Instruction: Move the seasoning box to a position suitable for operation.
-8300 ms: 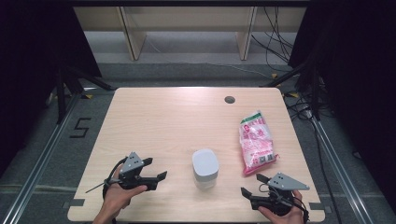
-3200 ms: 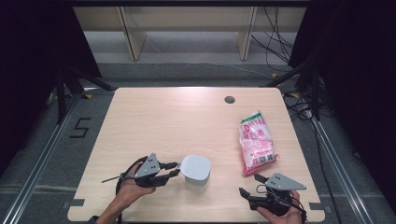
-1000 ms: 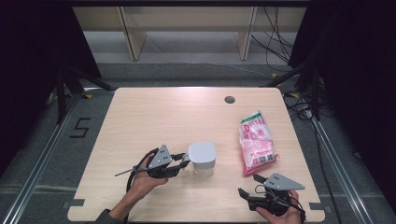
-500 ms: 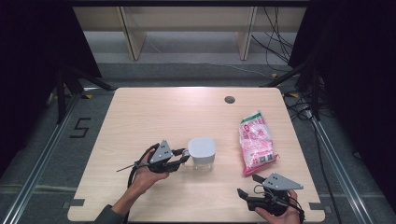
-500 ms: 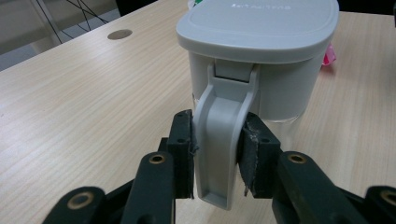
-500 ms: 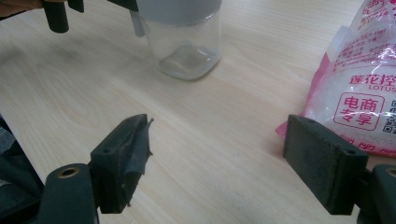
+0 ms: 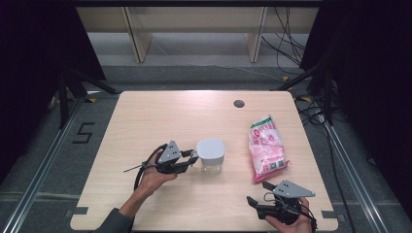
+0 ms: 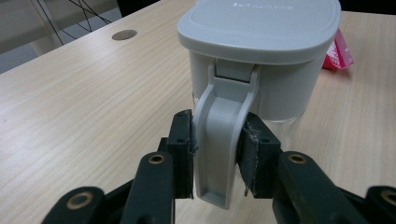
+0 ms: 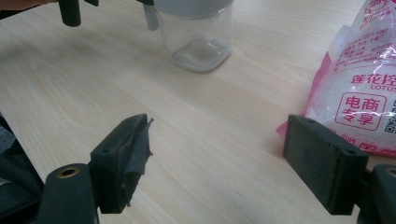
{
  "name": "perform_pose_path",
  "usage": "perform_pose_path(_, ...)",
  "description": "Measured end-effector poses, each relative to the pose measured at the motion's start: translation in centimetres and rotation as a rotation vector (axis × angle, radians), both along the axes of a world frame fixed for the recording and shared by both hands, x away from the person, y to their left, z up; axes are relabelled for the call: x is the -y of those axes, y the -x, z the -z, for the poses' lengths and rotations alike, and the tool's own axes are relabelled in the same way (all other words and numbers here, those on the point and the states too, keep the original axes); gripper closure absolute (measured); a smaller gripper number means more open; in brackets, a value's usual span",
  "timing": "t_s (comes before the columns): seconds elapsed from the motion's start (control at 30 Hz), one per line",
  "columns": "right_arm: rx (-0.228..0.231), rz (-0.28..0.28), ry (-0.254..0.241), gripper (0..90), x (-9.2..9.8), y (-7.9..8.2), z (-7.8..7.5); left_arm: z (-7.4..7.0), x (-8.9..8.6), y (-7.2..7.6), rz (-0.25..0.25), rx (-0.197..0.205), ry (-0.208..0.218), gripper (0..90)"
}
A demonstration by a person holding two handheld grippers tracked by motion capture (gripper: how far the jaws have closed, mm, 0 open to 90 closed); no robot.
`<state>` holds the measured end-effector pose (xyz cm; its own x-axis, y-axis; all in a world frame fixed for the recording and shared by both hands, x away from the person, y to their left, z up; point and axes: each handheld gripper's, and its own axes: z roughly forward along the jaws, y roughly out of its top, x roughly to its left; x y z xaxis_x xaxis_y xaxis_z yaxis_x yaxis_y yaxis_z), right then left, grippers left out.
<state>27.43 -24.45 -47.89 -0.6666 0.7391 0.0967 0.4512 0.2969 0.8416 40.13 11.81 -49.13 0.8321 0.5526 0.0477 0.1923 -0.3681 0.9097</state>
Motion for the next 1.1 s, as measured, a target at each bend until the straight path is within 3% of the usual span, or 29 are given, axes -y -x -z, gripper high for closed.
perform_pose_path(0.07,-0.005,0.000,-0.002,23.7,0.0,0.1,-0.1,0.0,-0.3,-0.3,0.020,0.005,0.004,67.7)
perform_pose_path(0.1,-0.005,-0.002,-0.002,23.6,0.0,0.1,-0.1,0.1,-0.6,-0.6,0.024,-0.038,0.033,67.1)
perform_pose_path(0.13,0.011,-0.006,0.018,23.3,0.0,-0.1,0.0,0.2,-0.7,-0.7,0.018,-0.048,0.048,66.5)
perform_pose_path(0.2,-0.005,-0.011,0.014,23.2,0.1,0.0,-0.1,0.3,-0.9,-0.9,0.030,-0.054,0.050,66.4)
perform_pose_path(0.27,-0.005,-0.005,0.009,23.2,0.0,0.0,0.0,0.3,-1.0,-1.0,0.008,-0.045,0.047,66.3)
perform_pose_path(0.37,-0.006,-0.015,0.012,23.2,0.1,0.0,0.0,0.2,-1.1,-1.3,0.022,-0.026,0.036,66.5)
perform_pose_path(0.4,-0.016,-0.009,0.004,23.2,0.1,0.1,0.0,0.2,-1.1,-1.3,0.022,-0.025,0.033,66.6)
perform_pose_path(0.43,0.016,-0.011,0.025,23.1,0.1,-0.1,0.1,0.2,-1.1,-1.3,0.024,-0.027,0.032,66.6)
perform_pose_path(0.53,-0.011,-0.015,0.008,23.0,0.1,0.0,0.0,0.2,-1.1,-1.2,0.028,-0.029,0.036,66.5)
perform_pose_path(0.57,-0.012,0.014,-0.007,23.0,0.1,0.2,0.0,0.2,-1.1,-1.2,0.028,-0.032,0.036,66.1)
perform_pose_path(0.63,-0.009,0.020,-0.004,23.1,0.1,0.2,0.0,0.2,-1.1,-1.2,0.024,-0.035,0.034,61.7)
perform_pose_path(0.67,-0.027,0.017,-0.005,23.1,0.1,0.3,-0.1,0.1,-1.1,-1.0,0.017,-0.048,0.033,60.7)
perform_pose_path(0.7,-0.009,0.011,-0.007,23.1,0.2,0.1,0.0,0.0,-1.1,-0.8,0.014,-0.059,0.034,59.3)
perform_pose_path(0.77,-0.020,0.020,-0.016,23.0,0.1,0.3,0.0,-0.1,-1.1,-0.6,0.012,-0.056,0.028,57.5)
perform_pose_path(0.8,-0.005,0.010,0.003,22.9,0.3,0.0,0.0,-0.5,-1.3,-0.2,-0.011,-0.057,0.015,50.5)
perform_pose_path(0.83,-0.032,0.022,-0.012,22.9,0.3,0.3,-0.1,-0.7,-1.4,-0.1,-0.010,-0.048,0.011,48.4)
perform_pose_path(0.87,-0.008,0.009,-0.010,22.8,0.4,0.1,0.0,-0.9,-1.5,0.1,-0.011,-0.044,0.008,48.0)
perform_pose_path(0.97,-0.009,0.010,-0.017,22.7,0.4,0.2,0.0,-1.5,-1.9,0.8,-0.001,-0.058,0.020,45.2)
perform_pose_path(1.0,-0.028,0.025,-0.022,22.7,0.3,0.4,-0.1,-1.7,-2.0,1.0,0.010,-0.049,0.019,44.9)
perform_pose_path(1.1,0.013,0.020,0.006,22.6,0.6,0.2,0.0,-2.5,-2.1,1.6,0.015,-0.036,0.015,43.5)
